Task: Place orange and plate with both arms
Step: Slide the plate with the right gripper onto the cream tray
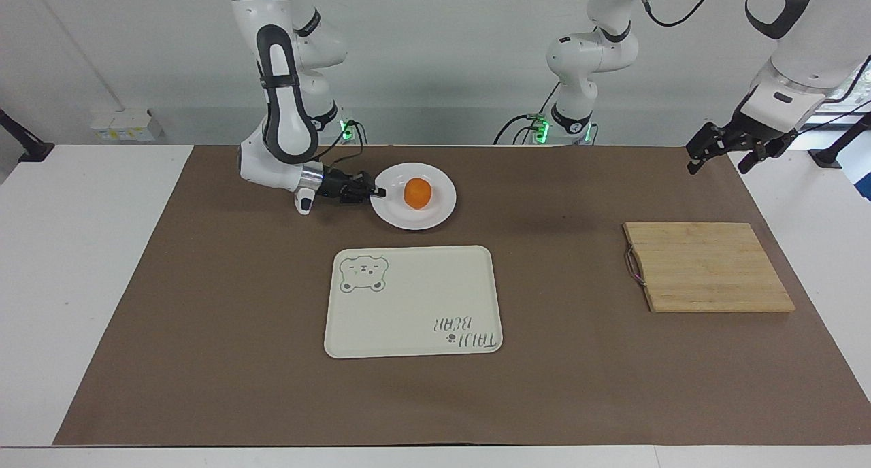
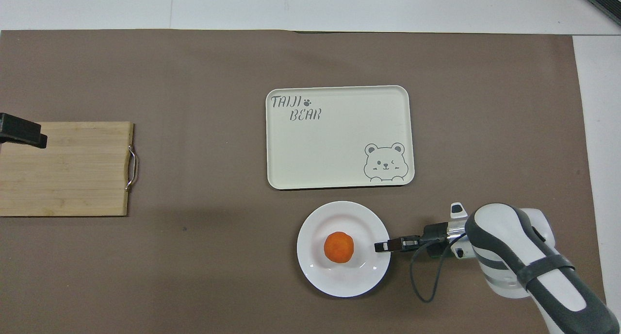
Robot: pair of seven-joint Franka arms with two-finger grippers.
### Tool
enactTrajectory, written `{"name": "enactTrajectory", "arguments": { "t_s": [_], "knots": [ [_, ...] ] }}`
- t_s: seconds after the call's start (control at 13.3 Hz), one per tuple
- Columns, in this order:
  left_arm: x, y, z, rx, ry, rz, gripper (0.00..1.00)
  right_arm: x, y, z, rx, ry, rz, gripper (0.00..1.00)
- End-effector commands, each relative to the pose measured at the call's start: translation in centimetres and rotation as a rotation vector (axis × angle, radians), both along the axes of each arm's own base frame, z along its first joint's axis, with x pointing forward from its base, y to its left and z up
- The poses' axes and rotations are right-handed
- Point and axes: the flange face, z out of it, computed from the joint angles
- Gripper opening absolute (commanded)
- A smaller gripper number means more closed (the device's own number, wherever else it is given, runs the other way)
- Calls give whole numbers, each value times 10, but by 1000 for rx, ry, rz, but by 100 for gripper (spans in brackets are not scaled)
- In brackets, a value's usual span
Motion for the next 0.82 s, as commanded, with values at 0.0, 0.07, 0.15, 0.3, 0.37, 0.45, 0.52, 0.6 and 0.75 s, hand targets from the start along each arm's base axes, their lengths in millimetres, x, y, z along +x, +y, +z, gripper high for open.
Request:
{"name": "enactTrajectory", "arguments": {
  "t_s": [0.0, 0.07, 0.15, 0.3, 0.37, 0.45, 0.52, 0.6, 0.75],
  "knots": [
    [-2, 0, 1, 11, -2, -15, 100, 9, 6, 3, 9, -26, -15, 0],
    [-2, 0, 1, 11, -2, -15, 100, 13, 6, 5, 19, -62, 8, 0],
    [-2, 0, 1, 11, -2, -15, 100, 20, 5, 8, 35, -98, 25, 0],
    [-2, 0, 1, 11, -2, -15, 100, 33, 7, 17, 62, -127, 41, 0],
    [-2, 0, 1, 11, -2, -16, 100, 41, 8, 24, 65, -141, 40, 0],
    [-2, 0, 1, 11, -2, -15, 100, 48, 10, 31, 70, -149, 37, 0],
    [-2, 0, 1, 11, -2, -15, 100, 56, 13, 40, 83, -141, 32, 0],
    [-2, 0, 1, 11, -2, -15, 100, 66, 15, 51, 87, -135, 18, 0],
    [-2, 0, 1, 11, -2, -15, 100, 84, 17, 70, 85, -127, -15, 0]
  ]
}}
